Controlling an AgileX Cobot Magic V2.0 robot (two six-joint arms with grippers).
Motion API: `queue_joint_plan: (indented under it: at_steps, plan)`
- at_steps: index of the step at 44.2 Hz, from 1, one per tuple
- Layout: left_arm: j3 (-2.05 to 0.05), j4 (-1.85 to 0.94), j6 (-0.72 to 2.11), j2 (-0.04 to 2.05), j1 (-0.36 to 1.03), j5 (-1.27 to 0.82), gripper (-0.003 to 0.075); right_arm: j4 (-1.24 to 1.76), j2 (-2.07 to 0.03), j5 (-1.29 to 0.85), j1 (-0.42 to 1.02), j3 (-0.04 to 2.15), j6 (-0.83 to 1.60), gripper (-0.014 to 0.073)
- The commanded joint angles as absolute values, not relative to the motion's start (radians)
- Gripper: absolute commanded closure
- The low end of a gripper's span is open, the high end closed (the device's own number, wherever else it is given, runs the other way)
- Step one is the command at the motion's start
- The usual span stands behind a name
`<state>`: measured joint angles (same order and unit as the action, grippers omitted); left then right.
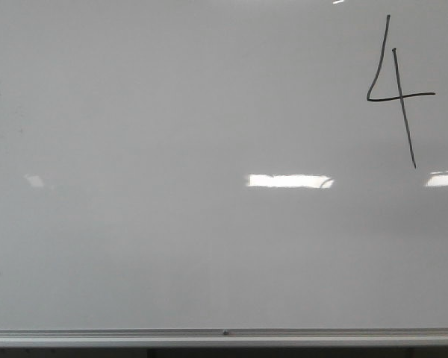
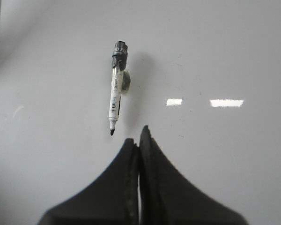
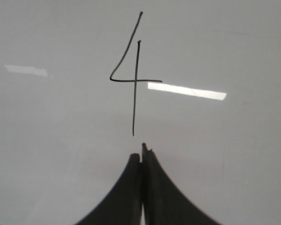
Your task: Write number 4 on whiteboard
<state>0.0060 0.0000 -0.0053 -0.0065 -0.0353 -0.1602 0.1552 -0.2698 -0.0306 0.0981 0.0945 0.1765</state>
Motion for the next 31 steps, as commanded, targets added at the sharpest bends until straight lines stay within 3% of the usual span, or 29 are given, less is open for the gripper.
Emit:
queue_joint_plan:
  at_steps: [1, 18, 31]
  plan:
    - [0.012, -0.006, -0.014, -0.022, -0.034, -0.077, 0.0741, 0.131, -0.212, 0.069, 0.064, 0.052, 0.154, 0.0662]
    - [0.012, -0.006, -0.014, -0.022, -0.034, -0.077, 0.0741, 0.13, 0.025, -0.133, -0.019, -0.012, 0.079, 0.0662]
    - [0.012, -0.006, -0.014, -0.02, -0.034, -0.077, 0.0741, 0.131, 0.03, -0.176, -0.019, -0.012, 0.079, 0.0662]
